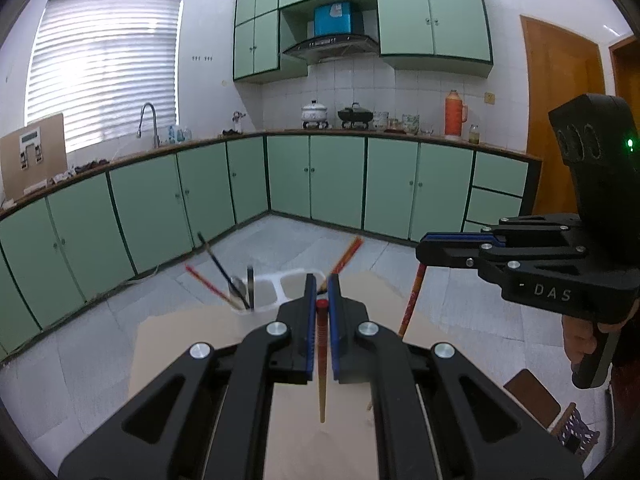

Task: Organize utensils
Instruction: 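Lift both red-patterned chopsticks and carry them over the white holder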

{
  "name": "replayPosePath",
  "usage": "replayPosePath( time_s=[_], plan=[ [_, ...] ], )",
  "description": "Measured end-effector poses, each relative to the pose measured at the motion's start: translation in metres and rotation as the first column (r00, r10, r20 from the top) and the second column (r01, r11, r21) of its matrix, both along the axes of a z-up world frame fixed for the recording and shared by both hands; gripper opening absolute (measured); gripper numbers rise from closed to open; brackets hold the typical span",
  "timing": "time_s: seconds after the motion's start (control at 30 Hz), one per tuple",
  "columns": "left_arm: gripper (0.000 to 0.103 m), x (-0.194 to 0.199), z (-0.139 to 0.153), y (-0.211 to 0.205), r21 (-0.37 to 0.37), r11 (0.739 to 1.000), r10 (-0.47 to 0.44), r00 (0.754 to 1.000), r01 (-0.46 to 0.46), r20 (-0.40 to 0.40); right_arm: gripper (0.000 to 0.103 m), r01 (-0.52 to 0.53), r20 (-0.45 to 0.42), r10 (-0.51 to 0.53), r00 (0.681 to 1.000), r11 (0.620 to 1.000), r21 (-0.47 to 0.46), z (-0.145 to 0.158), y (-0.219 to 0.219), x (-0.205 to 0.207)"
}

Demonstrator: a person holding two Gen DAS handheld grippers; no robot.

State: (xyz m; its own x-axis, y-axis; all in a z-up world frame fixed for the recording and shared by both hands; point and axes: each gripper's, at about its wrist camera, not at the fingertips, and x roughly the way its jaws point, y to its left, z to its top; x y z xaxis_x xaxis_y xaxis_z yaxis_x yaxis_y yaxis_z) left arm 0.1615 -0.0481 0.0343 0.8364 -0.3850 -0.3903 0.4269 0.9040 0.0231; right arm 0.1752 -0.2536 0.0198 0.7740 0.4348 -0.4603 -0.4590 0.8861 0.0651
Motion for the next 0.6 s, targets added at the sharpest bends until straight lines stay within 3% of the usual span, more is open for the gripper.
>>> replayPosePath(
  time_s=[0.4,0.6],
  plan=[
    [0.005,0.059,0.079,-0.018,-0.035,0.999,0.034,0.988,-0.029,0.154,0.006,0.014,0.11,-0.018,0.994,0.999,0.039,0.073,-0.008,0.052],
    [0.005,0.091,0.096,-0.027,-0.011,0.999,0.049,0.982,-0.047,0.181,0.006,0.041,0.143,-0.046,0.989,0.998,0.037,0.096,-0.007,0.091]
  ],
)
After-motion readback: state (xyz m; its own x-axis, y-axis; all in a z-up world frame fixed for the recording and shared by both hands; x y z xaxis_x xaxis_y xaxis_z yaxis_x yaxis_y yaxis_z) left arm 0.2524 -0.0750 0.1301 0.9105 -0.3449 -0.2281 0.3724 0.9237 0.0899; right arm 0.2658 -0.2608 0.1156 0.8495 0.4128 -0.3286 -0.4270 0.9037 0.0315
